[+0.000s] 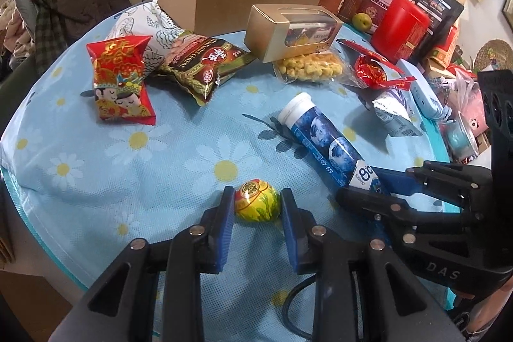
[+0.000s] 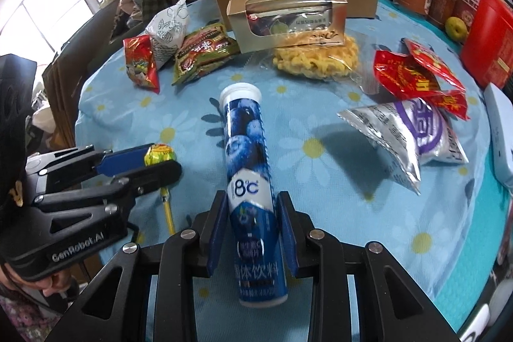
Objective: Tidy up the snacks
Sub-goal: 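Lift the lollipop and vitamin tube and carry both over the cardboard box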
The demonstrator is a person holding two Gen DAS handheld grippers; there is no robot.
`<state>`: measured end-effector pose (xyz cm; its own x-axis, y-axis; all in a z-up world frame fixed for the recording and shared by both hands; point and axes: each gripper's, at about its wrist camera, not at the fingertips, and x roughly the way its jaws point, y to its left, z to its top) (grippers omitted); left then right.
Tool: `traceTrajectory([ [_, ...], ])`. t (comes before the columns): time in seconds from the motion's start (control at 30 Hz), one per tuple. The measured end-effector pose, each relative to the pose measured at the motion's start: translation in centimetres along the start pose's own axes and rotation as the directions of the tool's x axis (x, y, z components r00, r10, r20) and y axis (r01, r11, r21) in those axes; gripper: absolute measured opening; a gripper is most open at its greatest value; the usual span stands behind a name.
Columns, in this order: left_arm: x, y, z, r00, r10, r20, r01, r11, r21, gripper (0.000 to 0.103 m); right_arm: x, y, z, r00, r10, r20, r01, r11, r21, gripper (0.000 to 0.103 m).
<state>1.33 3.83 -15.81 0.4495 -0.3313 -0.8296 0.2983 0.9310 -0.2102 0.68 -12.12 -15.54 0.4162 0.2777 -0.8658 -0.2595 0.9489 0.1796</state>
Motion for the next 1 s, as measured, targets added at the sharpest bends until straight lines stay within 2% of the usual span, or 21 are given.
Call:
traceTrajectory([
  [0.17,0.1,0.2,0.0,1.0,-0.024,0.02,0.024,0.999,-0.024,0.028,-0.4,0.6,-0.4,0.999,-0.012,0.05,0.013,1.0,-0.023,0.028],
  [0.27,-0.3,0.2,-0.4,0.999,-0.012,0.042,0.013,1.0,-0.021,0.027,-1.0,0.9,-0.7,0.997,-0.013,0.07,0.015,0.999,-0.032,0.028],
  [0.57,-3.5,0.5,0.6,0.992,-0.007,0.127,0.01,1.0,-0.02,0.027,-3.8,1.8,-0.8,0.99,0.056,0.126,-0.053,0.998,-0.031,0.028],
  [0.8,-7.1,0.6,3.5,0.973,-0.012,0.23,0.014,1.0,-0.009,0.027,-6.9,2.8,1.3,0.978,0.076,0.193,-0.062,0.995,-0.078,0.028],
  [1.0,-9.8,0.3,7.0,0.945,-0.034,0.325,0.03,0.999,0.019,0.027,-9.5,3.3,4.5,0.961,0.081,0.265,-0.05,0.991,-0.123,0.029],
])
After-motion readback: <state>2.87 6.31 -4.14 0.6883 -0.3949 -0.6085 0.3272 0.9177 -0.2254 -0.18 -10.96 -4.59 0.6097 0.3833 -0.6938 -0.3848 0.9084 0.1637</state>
